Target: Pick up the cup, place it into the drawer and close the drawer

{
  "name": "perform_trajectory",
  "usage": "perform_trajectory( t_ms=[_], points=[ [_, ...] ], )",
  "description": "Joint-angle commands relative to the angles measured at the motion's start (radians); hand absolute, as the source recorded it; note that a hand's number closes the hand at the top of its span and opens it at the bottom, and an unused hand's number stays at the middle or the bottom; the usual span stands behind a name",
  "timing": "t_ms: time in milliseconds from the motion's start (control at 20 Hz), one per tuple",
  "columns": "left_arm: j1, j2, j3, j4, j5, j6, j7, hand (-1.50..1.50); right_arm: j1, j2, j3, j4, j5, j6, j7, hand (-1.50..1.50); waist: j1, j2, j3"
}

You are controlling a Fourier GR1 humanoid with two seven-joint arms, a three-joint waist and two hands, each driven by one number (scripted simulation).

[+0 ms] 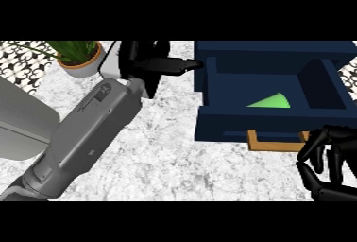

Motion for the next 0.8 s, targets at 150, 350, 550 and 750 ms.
perform_trajectory(
  t_ms=[150, 350, 550, 750],
  points=[
    [0.281, 0.147, 0.014, -0.332, -0.006, 0.028, 0.063, -1.50, 0.004, 0.014, 0.072, 0.055, 0.199, -0.022, -0.022, 1.50, 0.000, 0.004, 0.000],
    [0.454, 0.262, 0.063, -0.511, 0.030, -0.034, 0.102, -1.50, 0.012, 0.010, 0.077, 0.098, 0.262, -0.028, -0.058, 1.50, 0.000, 0.005, 0.001],
    [0.522, 0.275, 0.106, -0.478, 0.046, -0.126, 0.042, -1.50, -0.078, -0.062, 0.151, 0.194, 0.443, -0.001, -0.148, 1.50, 0.007, 0.011, 0.000],
    [0.611, 0.254, 0.104, -0.498, 0.041, -0.169, -0.013, -1.50, -0.084, -0.073, 0.265, 0.272, 0.686, -0.085, -0.238, 1.50, 0.004, 0.014, 0.000]
  ],
)
